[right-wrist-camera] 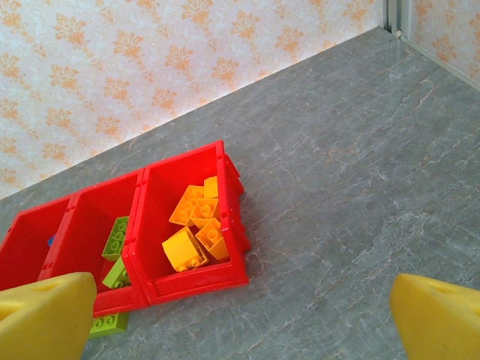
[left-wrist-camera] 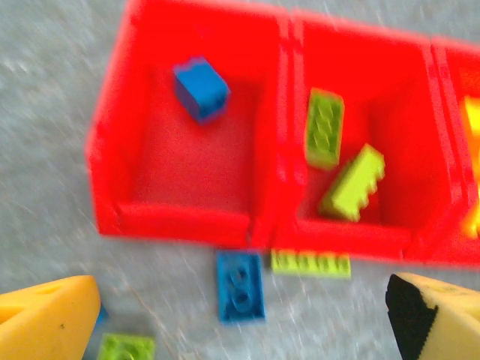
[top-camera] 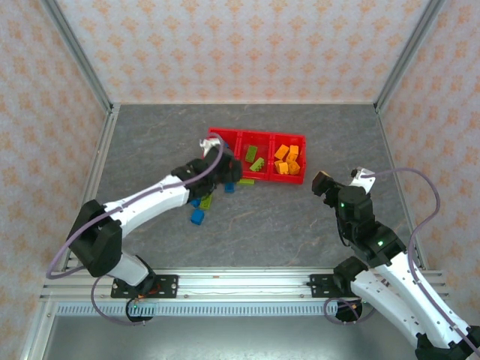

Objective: Sort the legos into containers by color
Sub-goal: Pick up the lego from the center of the table.

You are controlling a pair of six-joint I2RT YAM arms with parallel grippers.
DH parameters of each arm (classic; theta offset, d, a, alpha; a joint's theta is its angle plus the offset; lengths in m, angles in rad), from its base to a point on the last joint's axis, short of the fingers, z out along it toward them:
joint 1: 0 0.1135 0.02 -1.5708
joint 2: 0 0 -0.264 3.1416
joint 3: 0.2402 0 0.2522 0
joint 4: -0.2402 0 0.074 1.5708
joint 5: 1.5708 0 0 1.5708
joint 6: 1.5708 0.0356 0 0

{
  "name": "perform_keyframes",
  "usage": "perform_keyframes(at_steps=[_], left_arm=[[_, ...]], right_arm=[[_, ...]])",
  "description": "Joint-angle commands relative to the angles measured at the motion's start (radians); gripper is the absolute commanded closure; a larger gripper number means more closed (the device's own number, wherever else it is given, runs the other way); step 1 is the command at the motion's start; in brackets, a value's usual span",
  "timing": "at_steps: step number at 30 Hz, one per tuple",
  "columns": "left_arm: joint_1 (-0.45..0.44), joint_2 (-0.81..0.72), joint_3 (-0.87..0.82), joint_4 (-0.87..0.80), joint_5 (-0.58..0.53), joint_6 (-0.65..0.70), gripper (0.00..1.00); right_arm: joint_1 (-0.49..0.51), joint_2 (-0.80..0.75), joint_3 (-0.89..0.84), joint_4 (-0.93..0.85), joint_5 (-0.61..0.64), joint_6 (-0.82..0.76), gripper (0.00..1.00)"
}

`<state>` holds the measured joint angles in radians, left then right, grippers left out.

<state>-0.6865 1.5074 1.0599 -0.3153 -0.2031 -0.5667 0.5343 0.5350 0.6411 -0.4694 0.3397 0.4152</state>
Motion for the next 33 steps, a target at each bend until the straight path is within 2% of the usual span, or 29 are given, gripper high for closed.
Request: perform_keyframes(at_steps=[1, 5, 15, 26, 33], left_arm=[[-0.036, 0.039, -0.049, 0.036, 0.002, -0.072, 0.01], [-0.073, 0.111, -0.043, 0.026, -0.018, -0.083, 0.01], [-0.06, 0.312, 0.063, -0.019, -0.09, -0.066, 0.03], [0.036, 0.429, 0.104, 0.022, -0.05, -0.046, 0.2], [0.058, 0.435, 0.103, 0.036, -0.043, -0.028, 0.37]], right_arm=[[0.007, 0.002, -0.009, 0.02, 0.006, -0.012, 0.0], [0.007, 0.0, -0.008, 0.017, 0.009, -0.01, 0.0], [0.007, -0.003, -0.007, 0.015, 0.008, -0.008, 0.0], [0.007, -0.009, -0.009, 0.017, 0.009, -0.007, 0.0], [0.007, -0.009, -0.008, 0.017, 0.01, -0.009, 0.0]])
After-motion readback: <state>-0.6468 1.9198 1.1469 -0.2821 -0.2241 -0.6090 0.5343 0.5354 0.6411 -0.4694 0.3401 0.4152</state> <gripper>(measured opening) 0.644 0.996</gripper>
